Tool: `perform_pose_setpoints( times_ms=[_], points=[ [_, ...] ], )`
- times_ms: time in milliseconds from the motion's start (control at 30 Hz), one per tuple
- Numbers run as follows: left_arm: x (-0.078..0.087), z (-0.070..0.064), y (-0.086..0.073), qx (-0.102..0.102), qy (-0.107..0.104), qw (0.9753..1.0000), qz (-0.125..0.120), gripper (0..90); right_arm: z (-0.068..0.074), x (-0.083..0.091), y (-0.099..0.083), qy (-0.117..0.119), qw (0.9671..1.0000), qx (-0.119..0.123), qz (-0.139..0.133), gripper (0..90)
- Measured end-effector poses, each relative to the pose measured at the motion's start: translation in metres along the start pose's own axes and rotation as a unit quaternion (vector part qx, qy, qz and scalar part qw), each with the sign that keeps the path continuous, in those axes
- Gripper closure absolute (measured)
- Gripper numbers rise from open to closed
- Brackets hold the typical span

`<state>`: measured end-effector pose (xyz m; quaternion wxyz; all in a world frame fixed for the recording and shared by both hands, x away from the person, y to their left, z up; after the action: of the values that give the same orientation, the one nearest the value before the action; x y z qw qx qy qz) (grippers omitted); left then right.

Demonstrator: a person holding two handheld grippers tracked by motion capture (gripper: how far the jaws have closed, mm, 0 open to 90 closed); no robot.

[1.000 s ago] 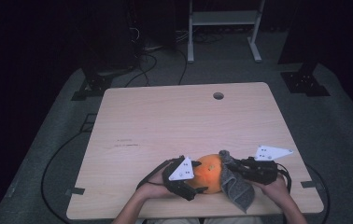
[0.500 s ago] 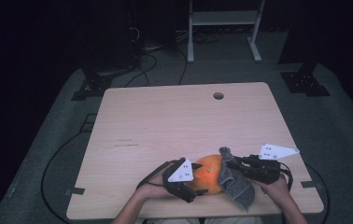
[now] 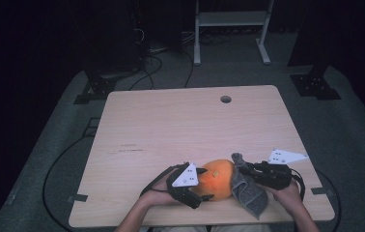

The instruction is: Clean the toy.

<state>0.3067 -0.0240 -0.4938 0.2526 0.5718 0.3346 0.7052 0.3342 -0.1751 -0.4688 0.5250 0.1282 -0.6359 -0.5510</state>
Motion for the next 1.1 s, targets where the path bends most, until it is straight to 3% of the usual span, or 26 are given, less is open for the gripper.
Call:
perform_pose_setpoints(
  times_ms=[67, 133, 200, 333, 400, 467, 533, 600, 700, 767, 833, 933, 1000, 1100],
  points=[
    [-0.001, 0.001, 0.001, 0.005, 0.000, 1.0000, -0.002, 18.8, 0.011, 0.001, 0.007, 0.016, 0.9996, 0.018, -0.012, 77.4],
    [-0.001, 0.002, 0.001, 0.007, 0.003, 1.0000, -0.002, 18.6, 0.014, -0.005, 0.004, 0.016, 0.9994, 0.031, 0.005, 77.3],
    [-0.002, 0.002, 0.002, 0.014, 0.006, 0.9999, -0.007, 18.4, 0.009, -0.009, -0.001, 0.025, 0.9996, 0.012, 0.005, 77.4],
    [-0.002, 0.003, 0.002, 0.018, 0.007, 0.9998, -0.007, 18.1, -0.010, -0.011, -0.016, -0.005, 0.9991, -0.012, 0.040, 77.4],
    [-0.002, 0.003, 0.002, 0.016, 0.007, 0.9998, -0.006, 17.9, -0.012, -0.009, -0.019, -0.012, 0.9988, -0.011, 0.046, 77.5],
    [-0.001, 0.004, 0.001, 0.016, 0.006, 0.9998, -0.005, 17.4, -0.008, -0.005, -0.011, -0.012, 0.9995, -0.006, 0.027, 77.4],
    [-0.001, 0.005, 0.000, 0.019, 0.005, 0.9998, -0.005, 17.4, 0.005, 0.002, 0.004, 0.011, 0.9999, 0.004, -0.011, 77.4],
    [0.000, 0.007, -0.001, 0.020, 0.009, 0.9998, -0.003, 17.4, 0.020, 0.003, 0.011, 0.029, 0.9989, 0.029, -0.023, 77.4],
    [0.001, 0.012, -0.002, 0.034, 0.014, 0.9993, 0.005, 17.5, 0.023, -0.008, 0.000, 0.007, 0.9983, 0.055, 0.018, 77.4],
    [0.002, 0.016, -0.002, 0.052, 0.012, 0.9986, 0.006, 17.8, 0.015, -0.009, -0.005, -0.002, 0.9990, 0.038, 0.023, 77.3],
    [0.003, 0.020, -0.002, 0.074, 0.011, 0.9972, 0.003, 18.2, 0.007, -0.008, -0.008, -0.028, 0.9983, 0.034, 0.039, 77.4],
    [0.001, 0.024, 0.000, 0.099, 0.015, 0.9950, -0.006, 20.3, 0.019, -0.004, 0.004, -0.031, 0.9978, 0.056, 0.015, 77.4],
    [-0.002, 0.022, 0.004, 0.099, 0.019, 0.9949, -0.010, 21.2, 0.037, -0.004, 0.018, -0.019, 0.9966, 0.080, -0.007, 77.4],
    [-0.002, 0.019, 0.004, 0.079, 0.024, 0.9966, 0.001, 22.5, 0.047, -0.015, 0.019, -0.028, 0.9929, 0.114, 0.013, 77.4]
  ],
)
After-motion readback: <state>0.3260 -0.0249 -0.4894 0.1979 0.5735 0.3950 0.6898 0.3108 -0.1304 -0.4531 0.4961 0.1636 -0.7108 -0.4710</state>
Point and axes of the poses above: each handheld gripper's, and its own axes: x roughly backward along the jaws, y roughly out of its top, z roughly to its left, the point moved 10 cm from there along -x, roughly forward along the jaws, and after that the axes turned 9 degrees about z, right-handed, at the moved point
